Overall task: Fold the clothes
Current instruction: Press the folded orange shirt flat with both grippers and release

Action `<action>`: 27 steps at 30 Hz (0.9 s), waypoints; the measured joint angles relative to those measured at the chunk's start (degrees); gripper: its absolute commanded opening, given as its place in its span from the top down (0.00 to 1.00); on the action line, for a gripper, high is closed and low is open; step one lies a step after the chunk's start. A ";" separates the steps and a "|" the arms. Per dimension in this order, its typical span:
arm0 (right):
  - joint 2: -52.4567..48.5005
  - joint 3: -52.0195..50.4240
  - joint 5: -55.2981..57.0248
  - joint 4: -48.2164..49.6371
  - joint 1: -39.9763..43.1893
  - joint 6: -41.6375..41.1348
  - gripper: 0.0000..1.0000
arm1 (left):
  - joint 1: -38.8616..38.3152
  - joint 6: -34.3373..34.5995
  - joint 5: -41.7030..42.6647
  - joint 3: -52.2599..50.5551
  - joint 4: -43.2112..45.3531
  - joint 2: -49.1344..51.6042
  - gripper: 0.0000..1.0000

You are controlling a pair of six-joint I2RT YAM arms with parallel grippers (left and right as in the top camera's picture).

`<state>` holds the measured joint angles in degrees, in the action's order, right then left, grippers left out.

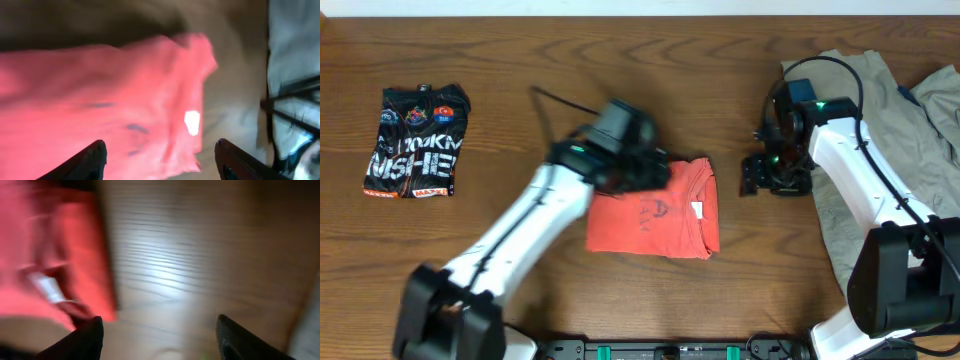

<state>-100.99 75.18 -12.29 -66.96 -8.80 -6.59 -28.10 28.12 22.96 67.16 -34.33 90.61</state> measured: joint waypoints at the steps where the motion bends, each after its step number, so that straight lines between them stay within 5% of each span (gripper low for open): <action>1: 0.00 0.00 -2.45 0.52 -0.39 1.42 0.30 | 2.71 -0.35 0.02 0.02 -1.01 -1.09 0.29; 8: 0.00 0.00 -10.93 4.52 -6.95 5.66 0.32 | 15.30 -1.77 -0.46 0.07 -5.44 -2.64 0.25; 19: 0.00 -5.64 -7.37 12.39 -15.82 -0.04 0.37 | 15.89 -8.94 -0.37 0.07 -7.56 5.31 0.06; 27: 0.00 -16.59 -4.63 24.06 -16.15 -4.39 0.59 | 15.89 -11.91 -0.39 0.04 -6.25 11.98 0.02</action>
<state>-100.99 58.59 -16.93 -42.89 -24.95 -10.98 -12.21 16.21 22.57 67.20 -40.58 102.59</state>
